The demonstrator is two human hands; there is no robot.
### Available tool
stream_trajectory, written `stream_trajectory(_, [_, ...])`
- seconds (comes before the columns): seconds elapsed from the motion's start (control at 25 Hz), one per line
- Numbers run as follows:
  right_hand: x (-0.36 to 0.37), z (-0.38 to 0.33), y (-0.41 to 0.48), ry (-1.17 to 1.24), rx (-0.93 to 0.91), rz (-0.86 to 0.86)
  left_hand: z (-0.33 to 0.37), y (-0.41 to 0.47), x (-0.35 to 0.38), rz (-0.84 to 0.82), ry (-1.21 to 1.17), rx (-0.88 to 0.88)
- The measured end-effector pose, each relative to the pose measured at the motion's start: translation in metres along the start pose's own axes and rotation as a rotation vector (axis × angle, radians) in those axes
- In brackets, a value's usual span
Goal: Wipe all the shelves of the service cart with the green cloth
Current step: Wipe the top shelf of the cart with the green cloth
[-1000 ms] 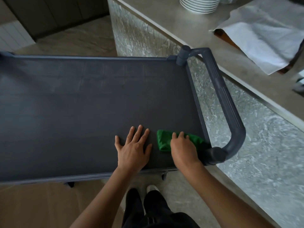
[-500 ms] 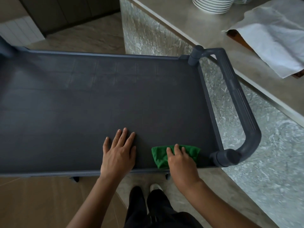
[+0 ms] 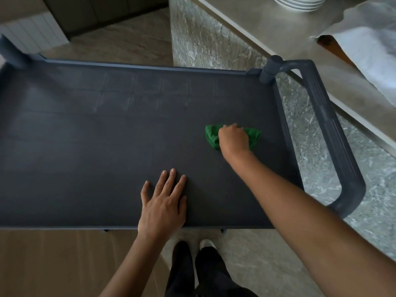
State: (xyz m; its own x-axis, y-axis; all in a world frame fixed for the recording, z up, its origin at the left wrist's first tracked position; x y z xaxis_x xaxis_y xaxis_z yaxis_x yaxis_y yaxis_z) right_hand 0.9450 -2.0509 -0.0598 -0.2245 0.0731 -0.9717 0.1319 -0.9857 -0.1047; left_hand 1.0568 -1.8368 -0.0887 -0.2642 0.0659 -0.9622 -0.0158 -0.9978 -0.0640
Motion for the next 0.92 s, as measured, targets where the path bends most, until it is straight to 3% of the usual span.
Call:
stream_trajectory(0.16, [-0.018,-0.007,0.059,0.089,0.012,-0.015,0.001,0.001,0.0,0.004,0.015,-0.006])
stream_trajectory(0.32, [-0.016,-0.004,0.059,0.082,0.001,-0.025,0.0,0.0,0.0,0.011,0.053,-0.02])
stream_trajectory(0.64, [0.0,0.015,-0.054,0.042,-0.131,-0.005,0.001,0.002,0.0,0.012,0.094,-0.04])
stream_trajectory(0.92, [0.029,0.026,-0.159,-0.022,-0.208,-0.217,0.004,0.003,-0.003,0.034,0.092,-0.069])
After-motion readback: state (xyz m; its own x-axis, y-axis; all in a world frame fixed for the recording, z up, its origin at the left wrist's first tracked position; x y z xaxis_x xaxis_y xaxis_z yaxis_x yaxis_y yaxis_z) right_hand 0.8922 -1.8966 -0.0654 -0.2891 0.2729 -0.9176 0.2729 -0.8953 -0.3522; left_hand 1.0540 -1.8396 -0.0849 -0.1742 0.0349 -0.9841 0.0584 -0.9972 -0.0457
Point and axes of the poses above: each hand's wrist, its own y-axis towards the middle knuckle, its own x-axis out of the palm, z = x × y, the point moved 6 cm from there along y, towards the middle knuckle, and after that the axes turned 13 degrees about x, right-handed, at the moved point
